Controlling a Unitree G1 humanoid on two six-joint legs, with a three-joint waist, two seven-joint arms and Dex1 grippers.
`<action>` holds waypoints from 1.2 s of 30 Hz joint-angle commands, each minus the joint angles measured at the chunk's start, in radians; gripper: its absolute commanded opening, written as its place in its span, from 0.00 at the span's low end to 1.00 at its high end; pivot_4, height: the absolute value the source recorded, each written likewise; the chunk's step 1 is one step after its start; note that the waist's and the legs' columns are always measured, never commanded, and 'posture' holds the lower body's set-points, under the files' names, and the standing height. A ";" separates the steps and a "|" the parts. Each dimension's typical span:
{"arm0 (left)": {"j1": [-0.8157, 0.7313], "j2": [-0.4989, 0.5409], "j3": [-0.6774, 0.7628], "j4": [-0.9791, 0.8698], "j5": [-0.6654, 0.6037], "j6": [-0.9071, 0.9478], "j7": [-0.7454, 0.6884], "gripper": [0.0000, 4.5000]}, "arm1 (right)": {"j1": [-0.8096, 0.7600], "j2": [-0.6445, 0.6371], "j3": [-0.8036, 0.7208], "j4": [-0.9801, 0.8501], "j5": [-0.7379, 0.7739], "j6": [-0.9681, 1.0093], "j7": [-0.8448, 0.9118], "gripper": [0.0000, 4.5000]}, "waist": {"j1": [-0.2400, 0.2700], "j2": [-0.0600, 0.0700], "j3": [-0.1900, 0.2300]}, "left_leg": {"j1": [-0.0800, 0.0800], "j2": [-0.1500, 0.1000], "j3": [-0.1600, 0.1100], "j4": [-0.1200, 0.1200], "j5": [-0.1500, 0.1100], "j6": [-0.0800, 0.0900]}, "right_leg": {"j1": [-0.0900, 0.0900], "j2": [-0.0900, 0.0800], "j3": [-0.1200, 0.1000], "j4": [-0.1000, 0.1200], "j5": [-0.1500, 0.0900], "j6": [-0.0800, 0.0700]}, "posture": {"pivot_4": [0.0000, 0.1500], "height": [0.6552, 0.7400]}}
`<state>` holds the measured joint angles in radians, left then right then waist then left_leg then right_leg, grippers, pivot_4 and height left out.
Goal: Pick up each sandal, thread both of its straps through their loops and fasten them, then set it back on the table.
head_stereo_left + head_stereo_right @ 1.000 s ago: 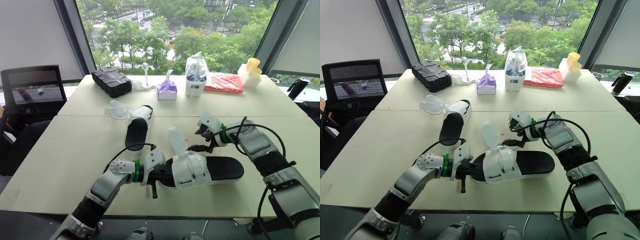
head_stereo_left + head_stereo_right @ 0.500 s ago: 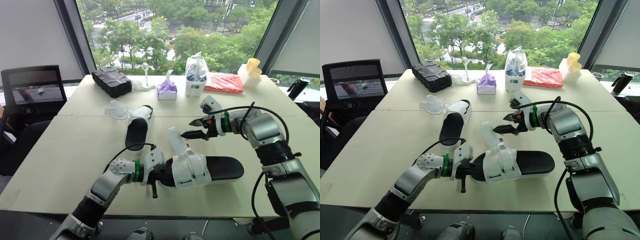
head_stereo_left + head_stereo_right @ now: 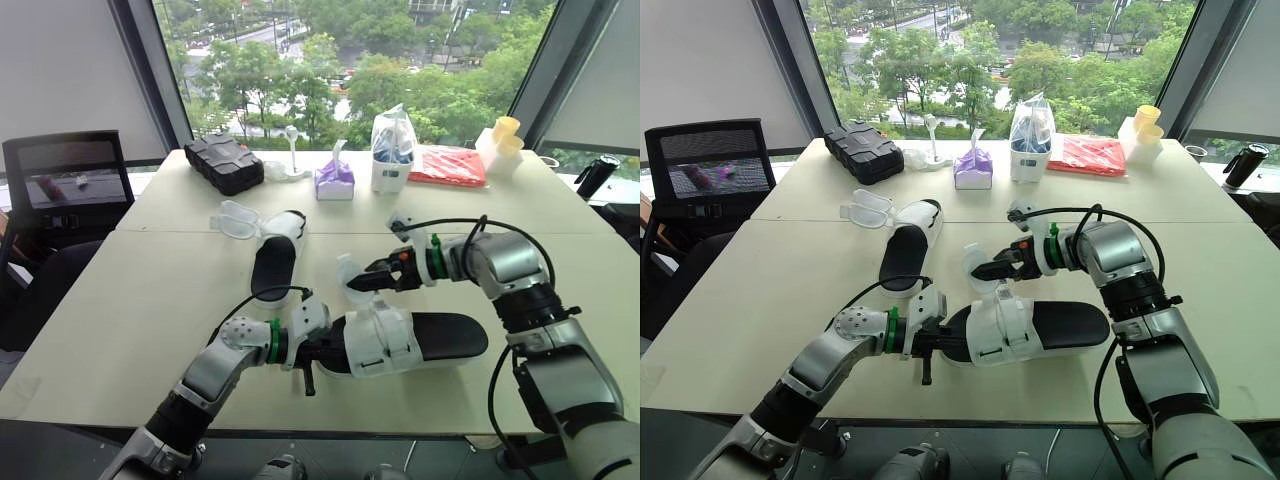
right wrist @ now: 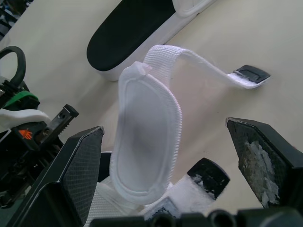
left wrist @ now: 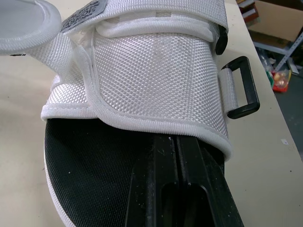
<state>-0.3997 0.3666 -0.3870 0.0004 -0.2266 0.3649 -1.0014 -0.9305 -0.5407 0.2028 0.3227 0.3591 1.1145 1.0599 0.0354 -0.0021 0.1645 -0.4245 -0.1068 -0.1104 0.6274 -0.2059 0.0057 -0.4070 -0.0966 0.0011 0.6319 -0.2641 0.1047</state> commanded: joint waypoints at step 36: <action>0.002 -0.024 -0.013 0.071 0.037 0.006 0.017 0.00 | -0.268 0.150 -0.081 0.257 0.065 -0.051 0.095 0.99 | -0.001 0.001 0.000 | 0.001 -0.001 -0.001 0.000 0.000 -0.001 | -0.001 0.001 0.000 0.000 0.002 0.001 | 1.00 1.00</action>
<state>-0.4028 0.3431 -0.3787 0.0281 -0.2266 0.3572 -1.0000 -1.1606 -0.3793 0.1477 0.6279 0.3995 1.0582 1.1466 0.0346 -0.0014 0.1644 -0.4232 -0.1074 -0.1112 0.6275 -0.2059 0.0050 -0.4076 -0.0957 0.0011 0.6321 -0.2620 0.1052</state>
